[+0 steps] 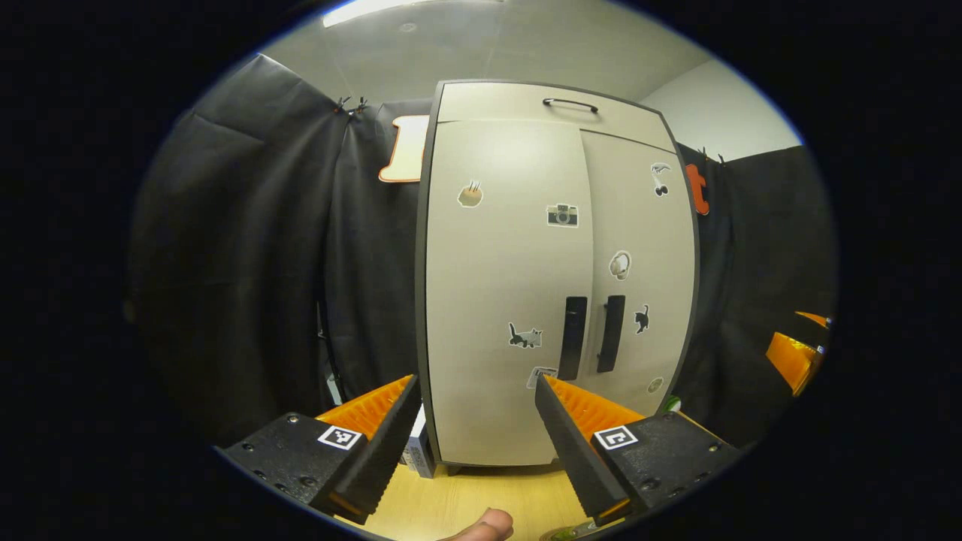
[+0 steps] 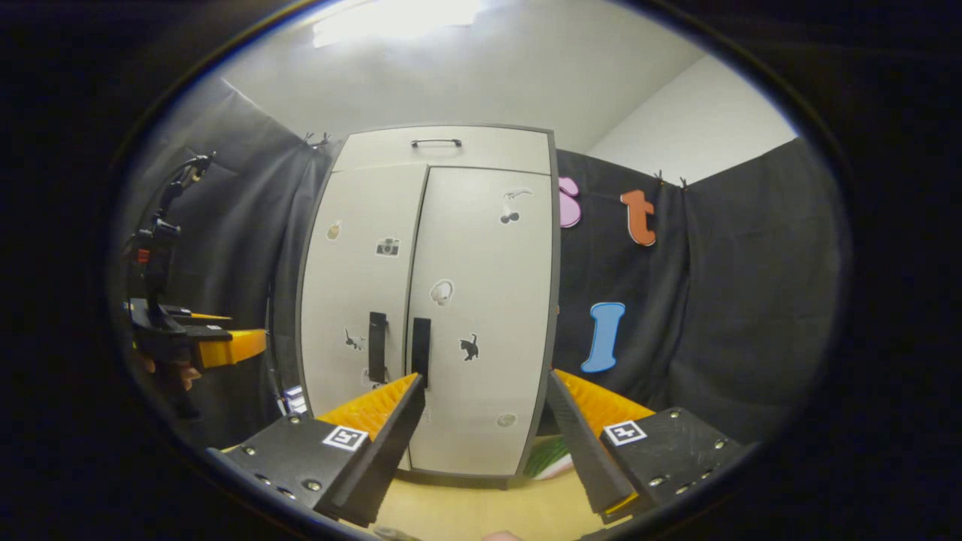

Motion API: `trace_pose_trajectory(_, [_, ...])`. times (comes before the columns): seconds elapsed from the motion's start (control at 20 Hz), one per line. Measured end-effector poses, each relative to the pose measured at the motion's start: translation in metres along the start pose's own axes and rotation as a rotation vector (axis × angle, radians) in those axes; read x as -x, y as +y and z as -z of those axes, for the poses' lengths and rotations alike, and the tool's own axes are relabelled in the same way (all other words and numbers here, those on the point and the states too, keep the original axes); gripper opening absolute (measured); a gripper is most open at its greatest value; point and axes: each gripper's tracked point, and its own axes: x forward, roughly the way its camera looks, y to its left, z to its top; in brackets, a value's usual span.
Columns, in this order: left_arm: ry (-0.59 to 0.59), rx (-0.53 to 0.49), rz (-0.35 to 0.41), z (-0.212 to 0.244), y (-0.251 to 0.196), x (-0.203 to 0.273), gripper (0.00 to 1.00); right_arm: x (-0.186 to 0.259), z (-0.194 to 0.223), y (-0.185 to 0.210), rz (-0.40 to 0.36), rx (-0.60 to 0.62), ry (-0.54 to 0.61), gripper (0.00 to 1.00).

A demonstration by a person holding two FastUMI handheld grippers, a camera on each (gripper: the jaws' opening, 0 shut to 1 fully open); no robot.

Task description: Grasp the bottle in the cabinet with the left hand and place it on the coaster, then close the right door with the right hand and the left door with the left hand.

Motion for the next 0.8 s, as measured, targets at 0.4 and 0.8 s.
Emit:
trace_pose_trajectory(0.4, [-0.041,0.033,0.057,-0.004,0.006,-0.037,0.96,-0.030,0.011,0.010,0.049,0.017,0.026,0.98])
trace_pose_trajectory(0.8, [-0.059,0.017,0.081,-0.005,0.007,-0.041,0.96,-0.043,0.011,0.023,0.049,0.033,0.057,0.98])
